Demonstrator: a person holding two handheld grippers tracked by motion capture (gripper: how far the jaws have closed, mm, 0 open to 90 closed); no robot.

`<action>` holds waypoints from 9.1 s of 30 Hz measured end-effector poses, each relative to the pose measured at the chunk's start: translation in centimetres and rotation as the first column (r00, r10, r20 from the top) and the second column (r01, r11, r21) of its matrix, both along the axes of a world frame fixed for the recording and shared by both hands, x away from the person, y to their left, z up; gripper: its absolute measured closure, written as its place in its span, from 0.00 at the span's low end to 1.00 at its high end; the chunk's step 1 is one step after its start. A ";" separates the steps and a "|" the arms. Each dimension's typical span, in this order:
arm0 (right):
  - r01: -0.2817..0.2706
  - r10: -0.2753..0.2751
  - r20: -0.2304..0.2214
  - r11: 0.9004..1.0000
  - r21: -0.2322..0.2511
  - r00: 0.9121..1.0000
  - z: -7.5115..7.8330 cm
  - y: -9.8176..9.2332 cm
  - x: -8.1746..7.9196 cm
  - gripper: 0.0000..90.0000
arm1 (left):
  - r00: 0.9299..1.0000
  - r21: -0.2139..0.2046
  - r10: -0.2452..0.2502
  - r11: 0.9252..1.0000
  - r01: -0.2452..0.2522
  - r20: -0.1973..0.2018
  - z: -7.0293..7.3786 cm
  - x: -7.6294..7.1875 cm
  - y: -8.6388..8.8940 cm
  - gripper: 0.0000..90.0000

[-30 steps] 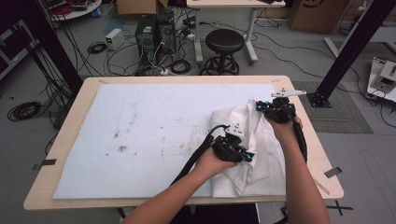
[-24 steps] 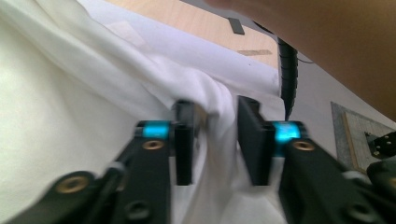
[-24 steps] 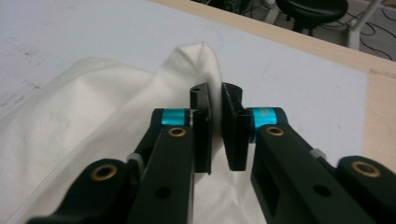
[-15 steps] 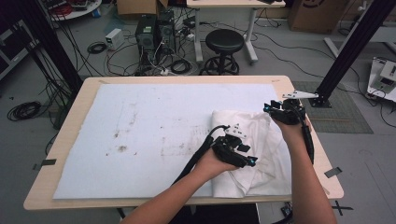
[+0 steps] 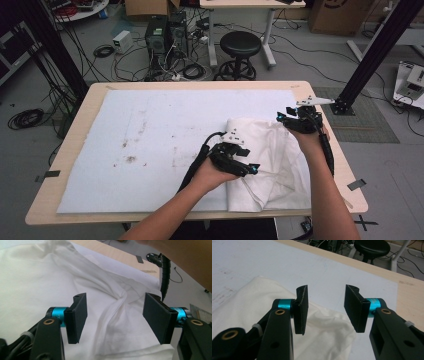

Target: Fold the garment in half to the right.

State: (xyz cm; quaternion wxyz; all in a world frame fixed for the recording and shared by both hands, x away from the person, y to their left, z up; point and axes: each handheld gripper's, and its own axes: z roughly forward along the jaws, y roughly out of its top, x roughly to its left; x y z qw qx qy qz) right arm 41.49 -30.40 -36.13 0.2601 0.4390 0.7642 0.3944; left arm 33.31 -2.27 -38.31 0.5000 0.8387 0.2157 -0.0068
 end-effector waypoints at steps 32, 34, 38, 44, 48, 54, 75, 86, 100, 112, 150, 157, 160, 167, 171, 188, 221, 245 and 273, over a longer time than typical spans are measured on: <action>-0.158 0.158 -0.015 0.987 -0.034 0.987 0.2 5.4 -0.4 0.45 | 0.980 -0.089 0.161 0.984 -0.151 0.116 2.5 -2.3 13.6 0.29; -0.166 0.166 -0.019 0.985 -0.034 0.986 0.1 5.8 -0.4 0.43 | 0.977 -0.092 0.172 0.983 -0.162 0.122 2.6 -2.2 14.2 0.29; -0.186 0.184 -0.041 0.982 -0.038 0.982 -0.1 6.9 -0.2 0.41 | 0.973 -0.098 0.201 0.977 -0.190 0.115 2.6 -2.0 15.8 0.29; -0.206 0.200 -0.100 0.977 -0.054 0.975 -1.3 8.4 0.8 0.46 | 0.961 -0.094 0.259 0.964 -0.250 0.094 2.2 -1.5 18.1 0.29; -0.229 0.220 -0.127 0.972 -0.060 0.967 -2.2 9.6 1.3 0.49 | 0.957 -0.113 0.278 0.957 -0.268 0.085 2.2 -1.2 18.7 0.28; -0.245 0.228 -0.172 0.966 -0.086 0.958 -3.6 11.2 2.2 0.47 | 0.953 -0.118 0.289 0.953 -0.278 0.089 2.4 -1.2 19.2 0.28; -0.241 0.199 -0.281 0.963 -0.123 0.939 -6.4 13.8 4.4 0.48 | 0.943 -0.125 0.315 0.945 -0.302 0.110 2.1 -1.0 19.4 0.28; -0.188 0.164 -0.198 0.977 -0.106 0.966 -3.6 10.8 2.6 0.47 | 0.938 -0.138 0.325 0.941 -0.308 0.123 1.9 -0.9 19.9 0.28; 0.055 -0.081 -0.151 0.984 -0.167 0.985 -2.9 1.7 1.1 0.45 | 0.938 -0.129 0.318 0.945 -0.301 0.137 1.8 -0.9 19.9 0.28; 0.154 -0.169 -0.181 0.984 -0.094 0.969 -6.1 -1.3 1.2 0.66 | 0.941 -0.115 0.313 0.947 -0.299 0.131 1.2 -0.7 19.5 0.28; 0.118 -0.135 -0.152 0.987 -0.113 0.979 -3.7 -1.5 0.3 0.63 | 0.936 -0.106 0.327 0.943 -0.314 0.132 1.0 -0.6 20.2 0.28; 0.017 -0.034 -0.151 0.994 -0.111 0.988 -4.3 0.6 -1.9 0.62 | 0.933 -0.120 0.331 0.941 -0.316 0.141 1.1 -0.5 20.6 0.28; -0.006 -0.011 -0.173 0.995 -0.097 0.985 -5.1 1.1 -2.7 0.61 | 0.931 -0.119 0.335 0.940 -0.320 0.143 1.0 -0.4 20.8 0.28; -0.050 0.025 -0.211 0.992 -0.116 0.977 -6.3 1.0 -5.3 0.62 | 0.928 -0.119 0.342 0.938 -0.327 0.148 1.1 -0.4 21.0 0.28; -0.030 0.003 -0.249 0.994 -0.106 0.969 -6.8 -0.5 -6.9 0.65 | 0.930 -0.108 0.339 0.939 -0.326 0.144 0.8 -0.3 20.9 0.28; 0.005 -0.018 -0.229 0.998 -0.057 0.973 -6.6 -4.0 -9.7 0.63 | 0.921 -0.125 0.363 0.929 -0.348 0.141 1.1 -0.2 21.9 0.28; -0.333 0.312 -0.206 0.940 -0.077 0.928 -4.8 3.8 -10.9 0.98 | 0.920 -0.115 0.365 0.929 -0.351 0.145 0.9 0.0 21.9 0.28; -0.109 0.112 -0.173 0.994 0.029 0.979 -4.1 -6.2 -16.1 0.73 | 0.918 -0.102 0.369 0.929 -0.357 0.143 0.7 0.3 21.6 0.28; -0.199 0.188 -0.242 0.980 -0.021 0.952 -5.6 -3.1 -16.0 0.68 | 0.918 -0.093 0.371 0.928 -0.361 0.142 0.5 0.5 21.5 0.28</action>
